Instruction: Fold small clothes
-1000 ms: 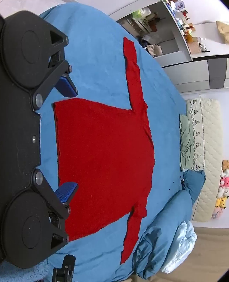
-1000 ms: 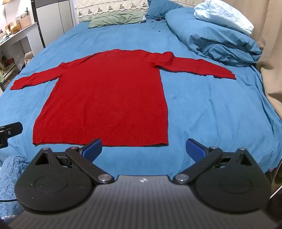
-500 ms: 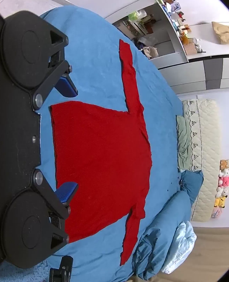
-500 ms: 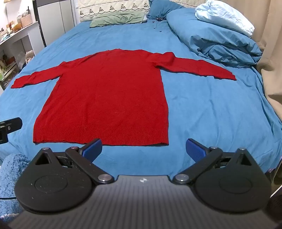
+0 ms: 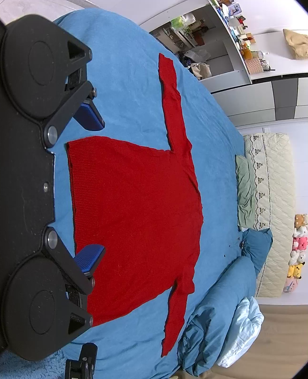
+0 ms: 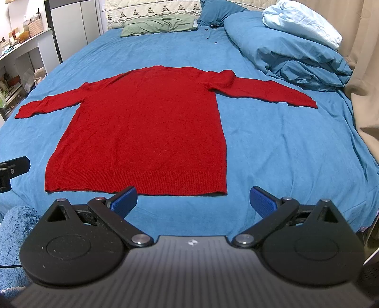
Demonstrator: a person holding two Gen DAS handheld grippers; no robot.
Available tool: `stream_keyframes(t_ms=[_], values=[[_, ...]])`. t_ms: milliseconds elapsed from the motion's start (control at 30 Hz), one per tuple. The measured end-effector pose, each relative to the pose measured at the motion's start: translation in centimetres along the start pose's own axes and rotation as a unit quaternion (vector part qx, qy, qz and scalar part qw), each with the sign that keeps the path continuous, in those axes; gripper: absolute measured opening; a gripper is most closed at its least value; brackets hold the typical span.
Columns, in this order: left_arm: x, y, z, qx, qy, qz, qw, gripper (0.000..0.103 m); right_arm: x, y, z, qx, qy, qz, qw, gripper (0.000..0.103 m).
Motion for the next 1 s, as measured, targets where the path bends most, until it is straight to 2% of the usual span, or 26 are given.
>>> stream_keyframes(t_ms=[1000], values=[[-0.08, 0.08, 0.21, 0.005, -0.004, 0.000, 1.0000, 0.103, -0.20, 0.03, 0.22, 0.001, 0.003, 0.000, 1.000, 0.103]])
Point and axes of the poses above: each gripper's, at about its wrist camera, not at the fingertips, and y roughly the way its jaws point, z to its left, x to its top, the point moved 8 cm from there along y, roughly the way its jaws point, and after that the axes turned 8 degrees about x, right-handed, at the moved point
